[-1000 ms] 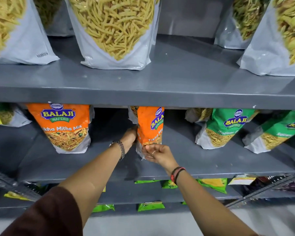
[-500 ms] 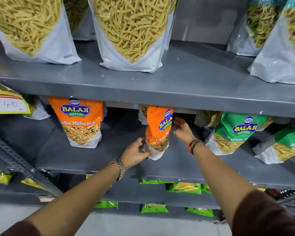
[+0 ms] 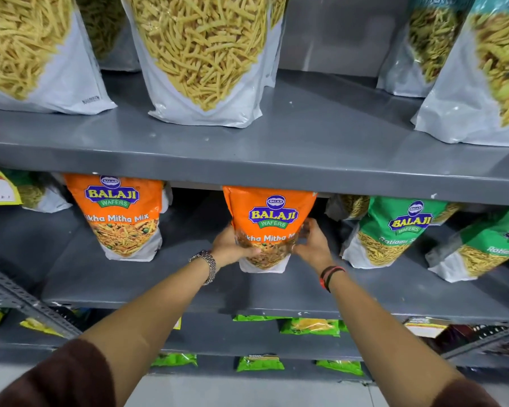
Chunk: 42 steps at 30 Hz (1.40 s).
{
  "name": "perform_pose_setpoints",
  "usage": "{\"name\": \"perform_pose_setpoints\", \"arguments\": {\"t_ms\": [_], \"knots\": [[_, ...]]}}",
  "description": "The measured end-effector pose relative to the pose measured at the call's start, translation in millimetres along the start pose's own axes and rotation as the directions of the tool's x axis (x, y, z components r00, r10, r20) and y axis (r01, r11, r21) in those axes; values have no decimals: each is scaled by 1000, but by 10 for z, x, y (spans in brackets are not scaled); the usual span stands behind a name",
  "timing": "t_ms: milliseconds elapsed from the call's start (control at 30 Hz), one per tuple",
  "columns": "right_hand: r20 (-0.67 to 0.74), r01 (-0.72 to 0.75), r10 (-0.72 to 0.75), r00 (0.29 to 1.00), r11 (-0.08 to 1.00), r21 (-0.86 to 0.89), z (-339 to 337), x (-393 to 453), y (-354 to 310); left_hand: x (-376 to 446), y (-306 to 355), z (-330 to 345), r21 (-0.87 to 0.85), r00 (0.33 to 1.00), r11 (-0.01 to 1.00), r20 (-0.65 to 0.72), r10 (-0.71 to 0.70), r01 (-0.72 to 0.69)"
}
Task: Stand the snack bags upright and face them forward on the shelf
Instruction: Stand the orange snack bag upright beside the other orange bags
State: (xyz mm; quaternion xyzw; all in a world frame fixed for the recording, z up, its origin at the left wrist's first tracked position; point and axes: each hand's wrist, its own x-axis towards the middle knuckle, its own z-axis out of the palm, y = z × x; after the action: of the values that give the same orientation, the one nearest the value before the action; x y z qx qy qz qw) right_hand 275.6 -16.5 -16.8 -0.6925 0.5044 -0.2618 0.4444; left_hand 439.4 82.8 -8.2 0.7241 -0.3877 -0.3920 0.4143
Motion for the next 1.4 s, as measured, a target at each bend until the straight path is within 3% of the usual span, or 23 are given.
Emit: {"name": "perform_pose_setpoints", "arguments": {"t_ms": [167,267,400,567,733,1000,1200,1400], "knots": [[-21,-55,56,998,997,58,-23,-34,109,83,-10,-47,5,1000,1000,30,-5,5],[-39,-195,192,981,977,-91,2,-140,191,-45,-174,-88,-18,999,999,7,-38,39],[291,-291,345,893,933,-213,238,-323,168,-361,-587,-338,-5,992,993,-44,-122,122],[502,-191,207,840,978,-84,888,-445,-139,-662,-1058,-1029,-102,952,973,-206,-225,207],[446,-125,75,892,989,85,1617,-489,-579,-699,-1276,-1791,-124,924,984,-345,-166,131],[343,-142,84,936,979,145,2558,-401,-1050,-256,-1607,-2606,-93,981,988,-136,-136,124],[222,-86,51,974,985,148,2901,-330,-1098,55,-1692,-2789,-51,991,996,-116,-72,67],[206,-73,48,977,991,115,2990,-341,-1098,119,-1728,-2810,110,989,994,-148,-10,26]]}}
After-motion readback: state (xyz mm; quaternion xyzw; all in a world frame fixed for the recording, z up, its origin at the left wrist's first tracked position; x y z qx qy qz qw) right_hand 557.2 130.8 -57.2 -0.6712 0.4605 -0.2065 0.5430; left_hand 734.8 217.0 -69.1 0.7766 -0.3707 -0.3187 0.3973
